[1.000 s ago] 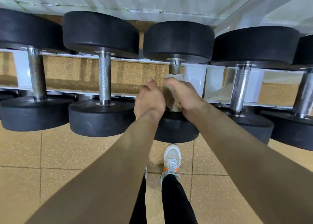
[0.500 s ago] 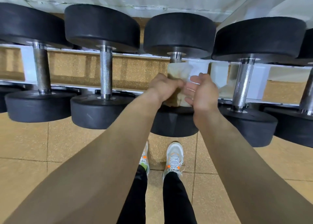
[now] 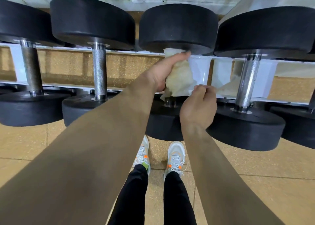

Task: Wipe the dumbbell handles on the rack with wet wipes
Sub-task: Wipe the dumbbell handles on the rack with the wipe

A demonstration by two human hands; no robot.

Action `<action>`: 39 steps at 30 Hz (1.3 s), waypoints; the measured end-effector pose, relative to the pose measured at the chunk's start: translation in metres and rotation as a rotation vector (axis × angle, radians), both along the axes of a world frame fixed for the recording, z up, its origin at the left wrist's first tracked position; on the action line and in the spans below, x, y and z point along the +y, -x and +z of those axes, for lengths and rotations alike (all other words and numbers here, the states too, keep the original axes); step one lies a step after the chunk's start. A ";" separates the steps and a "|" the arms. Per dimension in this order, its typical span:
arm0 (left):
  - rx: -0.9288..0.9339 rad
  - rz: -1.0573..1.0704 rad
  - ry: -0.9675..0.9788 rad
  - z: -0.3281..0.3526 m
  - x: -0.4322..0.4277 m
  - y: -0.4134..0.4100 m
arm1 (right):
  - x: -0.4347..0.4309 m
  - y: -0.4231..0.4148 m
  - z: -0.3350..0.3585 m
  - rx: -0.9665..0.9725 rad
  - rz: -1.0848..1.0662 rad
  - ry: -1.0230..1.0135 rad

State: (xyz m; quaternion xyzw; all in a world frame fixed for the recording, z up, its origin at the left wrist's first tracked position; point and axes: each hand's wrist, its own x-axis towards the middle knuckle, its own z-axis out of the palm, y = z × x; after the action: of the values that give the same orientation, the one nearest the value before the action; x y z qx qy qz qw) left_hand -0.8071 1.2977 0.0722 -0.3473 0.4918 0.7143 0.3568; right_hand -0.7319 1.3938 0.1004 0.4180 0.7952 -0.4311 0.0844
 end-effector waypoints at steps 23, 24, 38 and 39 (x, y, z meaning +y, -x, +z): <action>-0.058 -0.137 1.155 0.024 0.008 -0.047 | -0.006 0.001 0.004 -0.015 0.020 -0.039; -0.021 -0.115 1.077 0.020 0.006 -0.048 | -0.006 0.001 0.004 -0.014 0.021 -0.040; -0.094 0.214 0.345 -0.002 0.014 -0.008 | 0.002 -0.009 0.002 0.196 -0.225 0.169; -0.151 0.210 0.333 -0.003 0.013 -0.004 | 0.002 -0.010 0.001 0.197 -0.216 0.170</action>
State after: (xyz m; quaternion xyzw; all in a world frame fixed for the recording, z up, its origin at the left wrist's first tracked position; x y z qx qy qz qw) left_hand -0.8036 1.3106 0.0693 -0.5032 0.5361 0.6283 0.2540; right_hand -0.7224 1.3961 0.1014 0.4482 0.7107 -0.5423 -0.0056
